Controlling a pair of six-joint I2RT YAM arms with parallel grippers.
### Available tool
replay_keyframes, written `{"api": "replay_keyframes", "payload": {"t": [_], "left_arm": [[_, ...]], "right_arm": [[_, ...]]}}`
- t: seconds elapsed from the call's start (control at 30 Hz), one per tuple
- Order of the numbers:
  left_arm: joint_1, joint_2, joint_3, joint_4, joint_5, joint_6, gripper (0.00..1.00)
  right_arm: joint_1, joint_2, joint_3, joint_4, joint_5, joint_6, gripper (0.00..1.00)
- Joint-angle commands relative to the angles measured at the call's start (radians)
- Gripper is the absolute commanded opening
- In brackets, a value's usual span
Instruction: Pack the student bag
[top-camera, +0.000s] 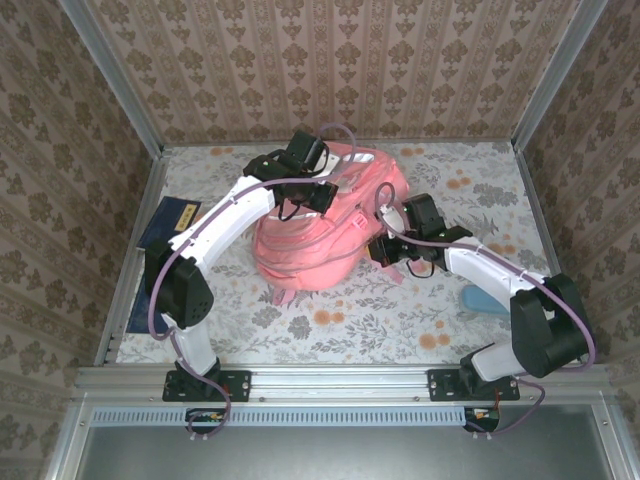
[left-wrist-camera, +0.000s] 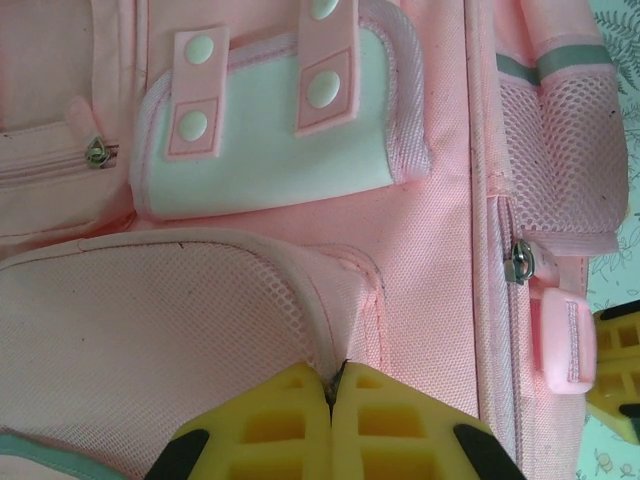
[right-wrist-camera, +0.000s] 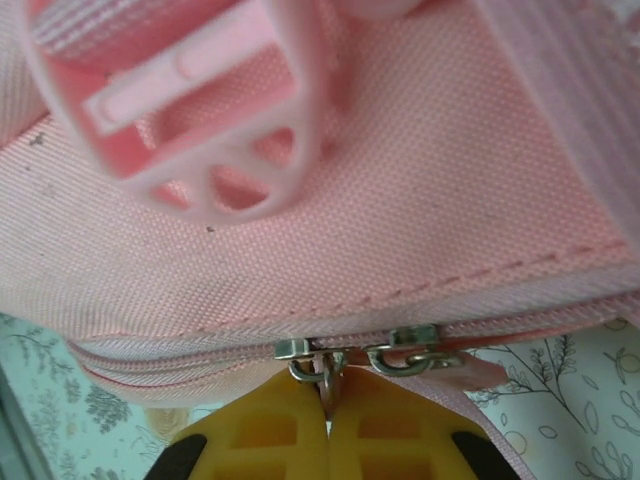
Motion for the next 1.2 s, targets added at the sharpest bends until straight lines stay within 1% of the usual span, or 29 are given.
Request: {"api": "replay_keyframes", "payload": {"t": [0.0, 0.07, 0.17, 0.3, 0.5, 0.6, 0.67, 0.73, 0.77, 0.87, 0.9, 0.97, 1.0, 1.03, 1.07, 1.17], "left_arm": [[0.012, -0.026, 0.023, 0.115, -0.044, -0.074, 0.00], [0.013, -0.011, 0.024, 0.127, -0.075, -0.128, 0.00], [0.013, 0.019, 0.034, 0.137, -0.093, -0.191, 0.00], [0.013, 0.042, 0.032, 0.193, -0.076, -0.259, 0.00], [0.013, 0.090, 0.064, 0.202, -0.044, -0.301, 0.00], [0.015, 0.094, 0.052, 0.218, -0.037, -0.308, 0.00], [0.016, 0.092, 0.043, 0.228, -0.027, -0.308, 0.00], [0.019, 0.089, 0.037, 0.235, -0.011, -0.301, 0.00], [0.019, 0.085, 0.036, 0.235, 0.000, -0.294, 0.00], [0.022, 0.075, 0.021, 0.239, 0.032, -0.259, 0.00], [0.022, 0.066, 0.010, 0.247, 0.051, -0.244, 0.00], [0.025, 0.047, -0.018, 0.267, 0.083, -0.216, 0.00], [0.024, 0.034, -0.034, 0.279, 0.094, -0.203, 0.00], [0.025, 0.024, -0.045, 0.287, 0.100, -0.193, 0.00], [0.024, 0.015, -0.054, 0.294, 0.104, -0.183, 0.00], [0.024, 0.003, -0.061, 0.303, 0.113, -0.173, 0.00]], "right_arm": [[0.039, -0.063, 0.005, -0.006, 0.109, -0.023, 0.00], [0.072, -0.097, -0.009, -0.015, 0.160, -0.020, 0.00], [0.128, -0.136, -0.048, 0.011, 0.175, -0.001, 0.00], [0.200, -0.137, -0.086, 0.061, 0.141, 0.029, 0.00], [0.309, -0.084, -0.066, 0.110, 0.054, 0.047, 0.00], [0.321, -0.098, -0.083, 0.152, 0.029, 0.071, 0.00], [0.318, -0.122, -0.101, 0.171, 0.055, 0.088, 0.00], [0.306, -0.152, -0.116, 0.167, 0.109, 0.117, 0.00], [0.294, -0.170, -0.126, 0.166, 0.125, 0.138, 0.02], [0.251, -0.247, -0.157, 0.149, 0.220, 0.238, 0.26], [0.235, -0.280, -0.154, 0.116, 0.265, 0.286, 0.39], [0.198, -0.343, -0.138, 0.037, 0.330, 0.383, 0.51], [0.177, -0.370, -0.138, 0.020, 0.339, 0.428, 0.59], [0.160, -0.385, -0.139, 0.008, 0.338, 0.471, 0.64], [0.141, -0.394, -0.137, -0.007, 0.332, 0.523, 0.66], [0.097, -0.367, -0.125, -0.021, 0.273, 0.657, 0.66]]}}
